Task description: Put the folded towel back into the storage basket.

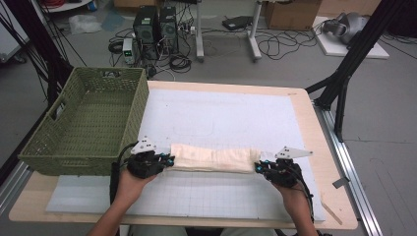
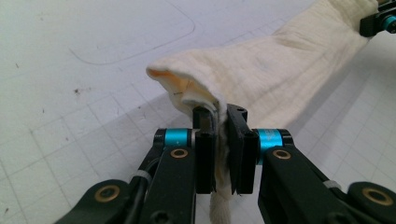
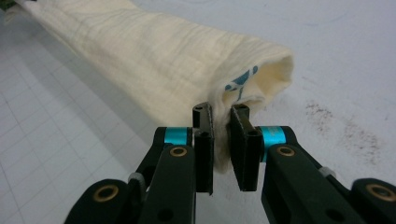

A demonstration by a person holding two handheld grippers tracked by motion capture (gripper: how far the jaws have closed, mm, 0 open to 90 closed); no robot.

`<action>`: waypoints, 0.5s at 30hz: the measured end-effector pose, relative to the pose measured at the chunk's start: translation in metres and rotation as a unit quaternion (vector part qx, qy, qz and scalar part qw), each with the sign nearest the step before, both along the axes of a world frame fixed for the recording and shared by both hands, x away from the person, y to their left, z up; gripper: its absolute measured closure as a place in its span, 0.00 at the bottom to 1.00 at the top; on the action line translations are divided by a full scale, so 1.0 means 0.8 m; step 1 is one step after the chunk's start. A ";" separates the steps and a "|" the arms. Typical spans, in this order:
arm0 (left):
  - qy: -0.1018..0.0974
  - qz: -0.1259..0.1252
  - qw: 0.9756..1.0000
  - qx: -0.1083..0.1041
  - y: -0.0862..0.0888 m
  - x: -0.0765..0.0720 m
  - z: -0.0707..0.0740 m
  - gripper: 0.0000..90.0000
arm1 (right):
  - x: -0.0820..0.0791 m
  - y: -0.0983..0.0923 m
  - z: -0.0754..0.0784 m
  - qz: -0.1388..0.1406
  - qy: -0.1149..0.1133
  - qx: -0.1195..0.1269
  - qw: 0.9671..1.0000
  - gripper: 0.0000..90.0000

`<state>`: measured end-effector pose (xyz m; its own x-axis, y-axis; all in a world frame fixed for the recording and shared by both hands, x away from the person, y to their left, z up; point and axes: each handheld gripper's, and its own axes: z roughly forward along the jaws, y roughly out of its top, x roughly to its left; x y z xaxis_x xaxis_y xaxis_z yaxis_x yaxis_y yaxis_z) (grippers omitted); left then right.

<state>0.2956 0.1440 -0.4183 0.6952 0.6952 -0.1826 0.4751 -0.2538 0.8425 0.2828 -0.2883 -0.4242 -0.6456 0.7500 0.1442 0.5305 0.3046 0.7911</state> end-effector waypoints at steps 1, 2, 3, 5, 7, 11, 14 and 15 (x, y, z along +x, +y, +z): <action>-0.004 -0.002 1.000 -0.002 0.001 0.000 0.002 0.91 | 0.000 -0.001 0.002 0.000 -0.003 0.003 1.000 0.90; -0.009 -0.002 1.000 -0.005 0.001 -0.001 0.005 0.91 | 0.000 -0.002 0.004 0.001 -0.008 0.005 1.000 0.90; -0.014 -0.001 1.000 -0.010 0.001 -0.002 0.008 0.91 | -0.001 -0.001 0.006 -0.001 -0.012 0.005 1.000 0.90; -0.026 -0.003 1.000 -0.016 0.002 -0.004 0.014 0.91 | -0.001 -0.001 0.011 -0.002 -0.021 0.003 1.000 0.90; -0.039 -0.003 0.999 -0.020 0.003 -0.006 0.020 0.91 | -0.002 0.000 0.017 -0.003 -0.033 0.006 0.999 0.90; -0.059 -0.003 0.998 -0.032 0.007 -0.009 0.032 0.91 | -0.002 -0.002 0.031 -0.004 -0.054 0.019 0.998 0.90; -0.071 -0.003 0.997 -0.037 0.009 -0.011 0.039 0.91 | -0.001 -0.001 0.039 -0.005 -0.065 0.023 0.998 0.90; -0.074 -0.002 0.996 -0.040 0.009 -0.012 0.041 0.91 | -0.001 -0.001 0.042 -0.005 -0.069 0.023 0.997 0.90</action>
<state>0.2862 0.1516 -0.3856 0.7215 0.6797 -0.1320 0.3434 -0.1857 0.9206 0.2818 -0.2888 -0.3910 -0.6540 0.7512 0.0893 0.4192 0.2615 0.8694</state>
